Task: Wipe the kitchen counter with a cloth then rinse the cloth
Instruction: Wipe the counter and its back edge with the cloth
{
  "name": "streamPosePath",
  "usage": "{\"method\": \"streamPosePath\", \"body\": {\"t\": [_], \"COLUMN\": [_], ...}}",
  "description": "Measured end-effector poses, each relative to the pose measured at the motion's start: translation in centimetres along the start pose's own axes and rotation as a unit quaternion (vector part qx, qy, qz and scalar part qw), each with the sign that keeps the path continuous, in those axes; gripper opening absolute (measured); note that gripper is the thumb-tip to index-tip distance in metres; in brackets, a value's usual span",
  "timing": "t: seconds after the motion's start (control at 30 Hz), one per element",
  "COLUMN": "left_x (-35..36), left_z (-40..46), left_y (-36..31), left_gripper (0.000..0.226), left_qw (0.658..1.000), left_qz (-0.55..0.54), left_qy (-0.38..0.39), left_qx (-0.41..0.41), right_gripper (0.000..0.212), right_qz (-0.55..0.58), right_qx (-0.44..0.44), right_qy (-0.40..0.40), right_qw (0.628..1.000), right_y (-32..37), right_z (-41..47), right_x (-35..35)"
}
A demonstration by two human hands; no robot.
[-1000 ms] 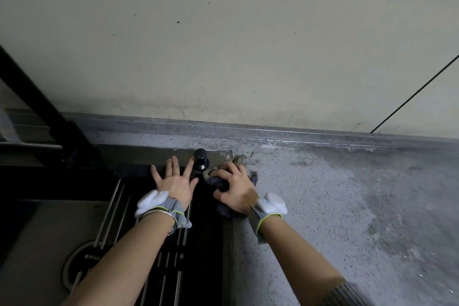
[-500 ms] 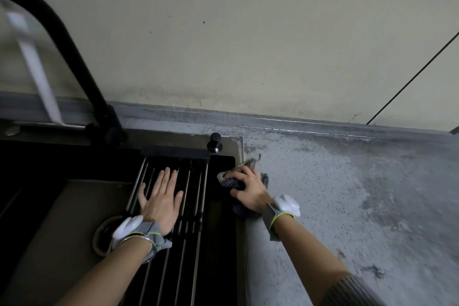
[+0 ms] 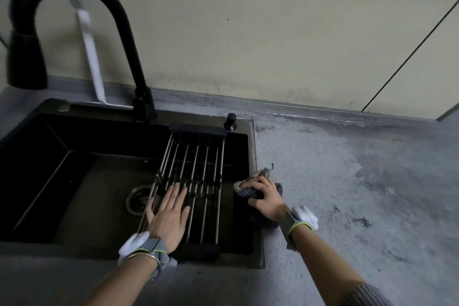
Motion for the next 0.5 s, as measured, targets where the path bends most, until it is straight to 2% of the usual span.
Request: {"method": "streamPosePath", "body": {"t": [0.13, 0.33, 0.4, 0.5], "left_x": [0.6, -0.1, -0.5, 1.3], "left_z": [-1.6, -5.7, -6.9, -7.8], "left_y": [0.3, 0.3, 0.5, 2.0], "left_gripper": [0.092, 0.093, 0.084, 0.073], "left_qw": [1.000, 0.998, 0.997, 0.999], "left_qz": [-0.014, -0.040, -0.051, -0.033], "left_qy": [-0.007, -0.026, -0.043, -0.009], "left_qx": [-0.006, 0.034, 0.039, 0.016], "right_gripper": [0.043, 0.041, 0.040, 0.039], "right_qz": [0.002, 0.000, -0.001, 0.005], "right_qx": [0.000, -0.010, -0.014, -0.013], "right_qy": [-0.002, -0.016, -0.023, -0.028], "right_qw": [1.000, 1.000, 1.000, 1.000], "right_y": [-0.4, -0.3, -0.2, -0.1], "right_z": [-2.1, -6.4, -7.7, -9.2], "right_x": [0.8, 2.5, 2.8, 3.4]}}
Point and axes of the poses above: each hand's wrist, its own z-axis towards the middle knuckle, its own x-axis out of the palm, y = z × x, the point moved 7 cm from there along z, towards the middle knuckle, and after that the axes turned 4 degrees about y, right-handed, at the moved point
